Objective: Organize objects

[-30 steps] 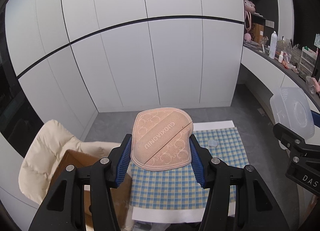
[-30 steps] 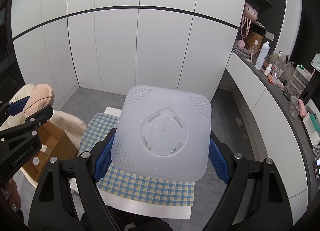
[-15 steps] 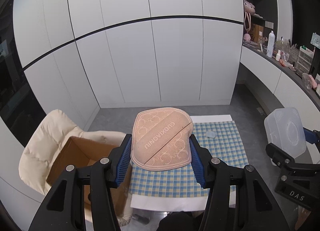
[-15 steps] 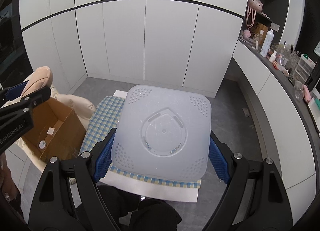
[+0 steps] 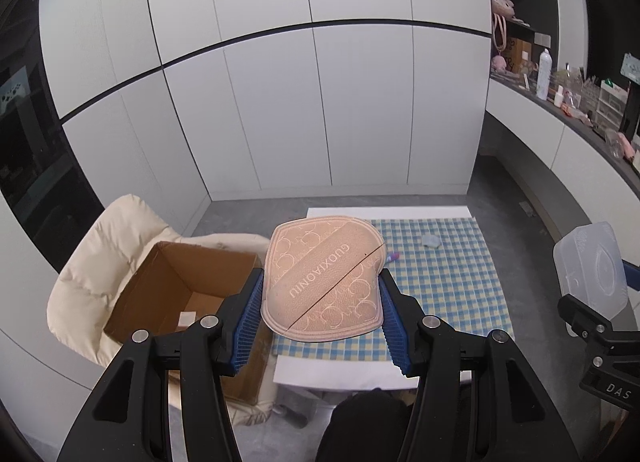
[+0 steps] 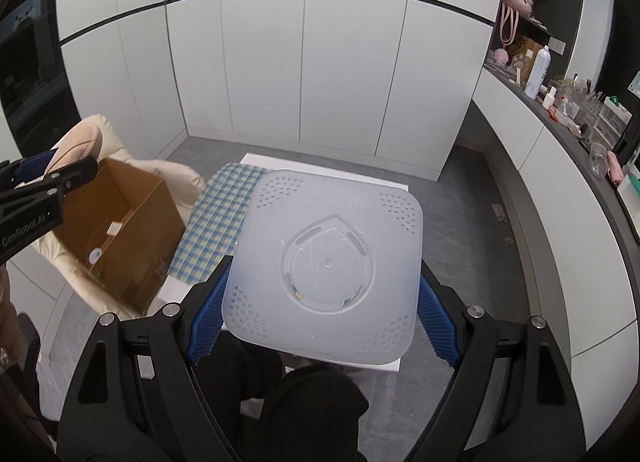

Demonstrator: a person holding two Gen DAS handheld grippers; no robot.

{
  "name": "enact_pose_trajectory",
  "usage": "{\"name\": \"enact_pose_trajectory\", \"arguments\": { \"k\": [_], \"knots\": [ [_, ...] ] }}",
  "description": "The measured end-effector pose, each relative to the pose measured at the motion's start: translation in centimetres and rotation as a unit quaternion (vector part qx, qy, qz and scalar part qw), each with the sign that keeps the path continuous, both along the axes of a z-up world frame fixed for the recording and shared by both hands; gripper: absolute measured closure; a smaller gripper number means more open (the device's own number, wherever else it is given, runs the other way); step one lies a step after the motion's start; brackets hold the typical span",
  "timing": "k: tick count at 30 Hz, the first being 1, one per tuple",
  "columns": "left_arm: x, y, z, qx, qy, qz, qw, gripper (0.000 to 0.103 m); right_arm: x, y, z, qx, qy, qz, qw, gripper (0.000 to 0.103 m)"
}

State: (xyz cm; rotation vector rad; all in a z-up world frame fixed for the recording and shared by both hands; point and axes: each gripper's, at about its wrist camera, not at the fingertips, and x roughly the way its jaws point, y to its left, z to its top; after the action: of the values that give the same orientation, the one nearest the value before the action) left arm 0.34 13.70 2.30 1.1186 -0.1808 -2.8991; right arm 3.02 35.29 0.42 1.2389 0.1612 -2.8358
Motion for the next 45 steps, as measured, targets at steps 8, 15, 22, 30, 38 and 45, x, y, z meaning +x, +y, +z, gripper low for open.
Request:
{"name": "enact_pose_trajectory", "arguments": {
  "k": [8,15,22,30,38,45],
  "knots": [
    [1.4,-0.7,-2.4,0.004,-0.03,-0.01,0.9995,0.049,2.9,-1.2,-1.4,0.02,-0.007,0.011,1.0,0.017],
    [3.3,-2.1,-3.5,0.017,-0.032,-0.009,0.9993,0.049,5.1,-1.3,-2.8,0.007,-0.018,0.016,1.0,0.017],
    [4.7,-2.4,-5.0,0.012,-0.053,-0.016,0.9984,0.049,7.3,-0.9,-3.7,-0.005,-0.027,0.015,1.0,0.017],
    [5.7,-1.9,-6.6,0.016,-0.072,-0.032,0.9967,0.049,9.6,0.2,-5.4,-0.028,-0.058,0.012,0.998,0.017],
    [5.7,-2.0,-7.4,0.014,-0.073,-0.033,0.9966,0.049,10.1,0.9,-7.1,-0.023,-0.082,0.003,0.996,0.017],
    [6.5,-2.9,-7.5,0.018,-0.075,-0.027,0.9966,0.049,10.9,0.8,-7.5,-0.027,-0.086,0.004,0.996,0.017]
  ]
}}
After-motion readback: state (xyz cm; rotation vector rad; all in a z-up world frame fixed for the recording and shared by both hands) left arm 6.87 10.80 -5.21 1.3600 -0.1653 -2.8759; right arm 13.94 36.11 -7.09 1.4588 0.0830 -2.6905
